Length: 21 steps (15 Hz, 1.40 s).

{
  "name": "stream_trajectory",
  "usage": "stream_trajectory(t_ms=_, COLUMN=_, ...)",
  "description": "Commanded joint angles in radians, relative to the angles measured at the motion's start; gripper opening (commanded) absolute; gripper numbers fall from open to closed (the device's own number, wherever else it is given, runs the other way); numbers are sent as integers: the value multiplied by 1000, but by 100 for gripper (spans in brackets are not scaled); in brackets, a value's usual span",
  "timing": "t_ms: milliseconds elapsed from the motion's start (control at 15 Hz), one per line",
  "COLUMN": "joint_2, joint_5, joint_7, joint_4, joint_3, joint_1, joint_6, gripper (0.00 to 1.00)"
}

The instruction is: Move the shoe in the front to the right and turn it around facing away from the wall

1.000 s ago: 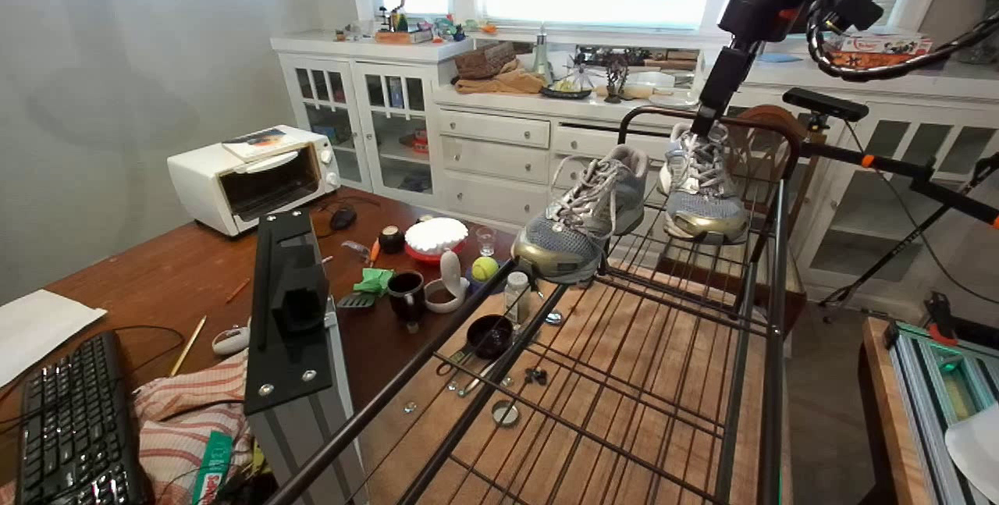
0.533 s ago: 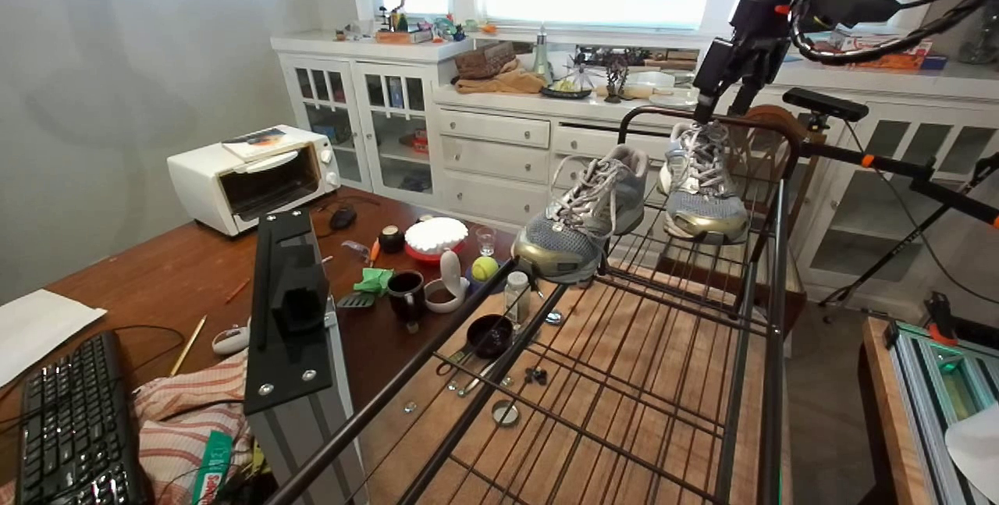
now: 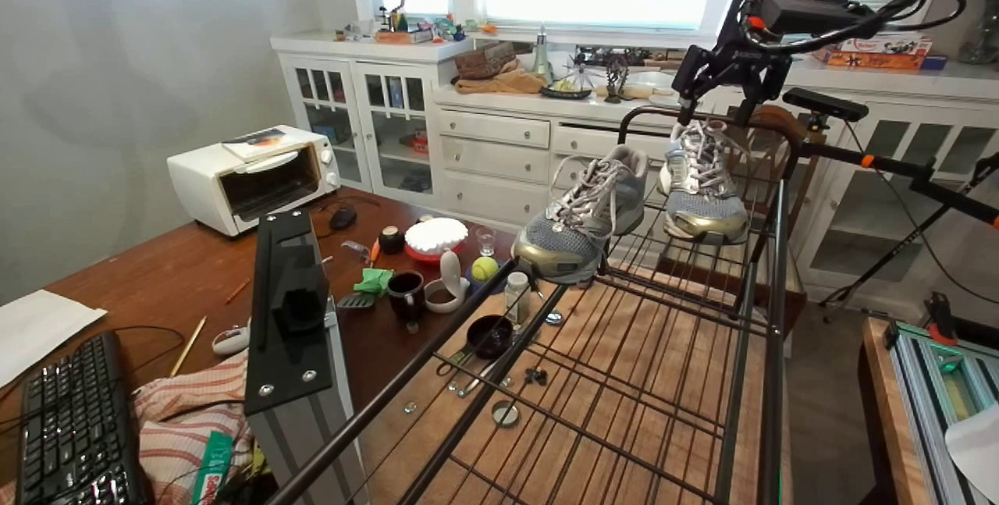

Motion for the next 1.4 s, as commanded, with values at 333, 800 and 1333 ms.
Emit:
stream_trajectory(t_ms=333, joint_2=95, joint_5=12, joint_7=362, joint_4=42, joint_3=30, joint_1=-24, joint_6=51, gripper=100)
stream_trajectory(t_ms=800, joint_2=144, joint_5=11, joint_7=339, joint_4=27, joint_3=13, joint_1=7, joint_6=42, gripper=100)
stream_trajectory(t_ms=1333, joint_2=128, joint_5=13, joint_7=143, joint_4=29, joint_3=-1, joint_1=46, joint_6=55, gripper=38)
